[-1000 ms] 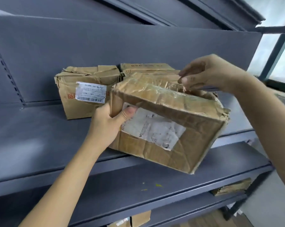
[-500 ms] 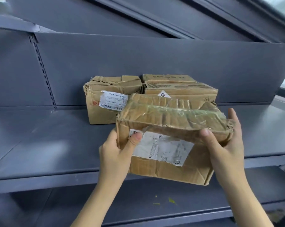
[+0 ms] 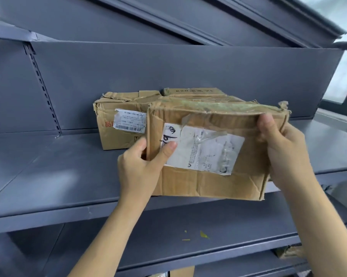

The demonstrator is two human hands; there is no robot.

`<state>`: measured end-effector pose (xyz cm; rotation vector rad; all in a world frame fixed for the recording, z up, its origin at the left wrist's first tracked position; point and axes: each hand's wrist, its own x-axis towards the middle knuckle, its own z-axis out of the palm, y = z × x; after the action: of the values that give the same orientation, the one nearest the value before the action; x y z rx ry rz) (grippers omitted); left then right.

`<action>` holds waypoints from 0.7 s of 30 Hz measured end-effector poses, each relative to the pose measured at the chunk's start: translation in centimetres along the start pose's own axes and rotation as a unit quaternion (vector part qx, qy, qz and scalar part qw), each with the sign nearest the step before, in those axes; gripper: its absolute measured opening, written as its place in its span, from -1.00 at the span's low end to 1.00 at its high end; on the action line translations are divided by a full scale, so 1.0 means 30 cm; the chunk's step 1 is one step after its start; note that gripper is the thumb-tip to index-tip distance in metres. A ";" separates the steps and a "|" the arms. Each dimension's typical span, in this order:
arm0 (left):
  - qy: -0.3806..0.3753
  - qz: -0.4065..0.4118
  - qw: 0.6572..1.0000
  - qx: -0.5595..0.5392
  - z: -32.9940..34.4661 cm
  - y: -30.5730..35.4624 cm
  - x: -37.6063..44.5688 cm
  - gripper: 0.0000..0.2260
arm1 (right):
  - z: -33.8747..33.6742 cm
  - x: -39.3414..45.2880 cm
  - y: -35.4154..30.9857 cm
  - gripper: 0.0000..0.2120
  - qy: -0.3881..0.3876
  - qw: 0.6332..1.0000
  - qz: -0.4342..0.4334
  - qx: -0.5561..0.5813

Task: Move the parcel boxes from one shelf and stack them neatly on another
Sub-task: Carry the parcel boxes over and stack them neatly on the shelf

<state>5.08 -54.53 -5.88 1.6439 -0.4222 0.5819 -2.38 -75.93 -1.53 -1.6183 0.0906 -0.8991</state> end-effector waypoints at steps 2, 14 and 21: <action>0.014 0.010 1.000 -0.001 0.006 0.021 0.015 -0.57 | -0.015 0.023 -0.051 -0.67 -0.032 0.999 0.034 0.027; 0.014 0.139 0.988 0.059 0.001 0.299 0.452 -0.67 | 0.099 0.385 -0.314 -0.75 -0.010 0.989 -0.123 0.086; -0.010 0.132 0.984 0.122 0.093 0.240 0.628 -0.81 | 0.178 0.593 -0.162 -0.03 -0.058 0.972 -0.225 0.021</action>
<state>16.42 -57.39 10.78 1.8424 -0.6077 0.8430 11.15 -79.53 11.62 -1.6774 -0.3898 -1.1363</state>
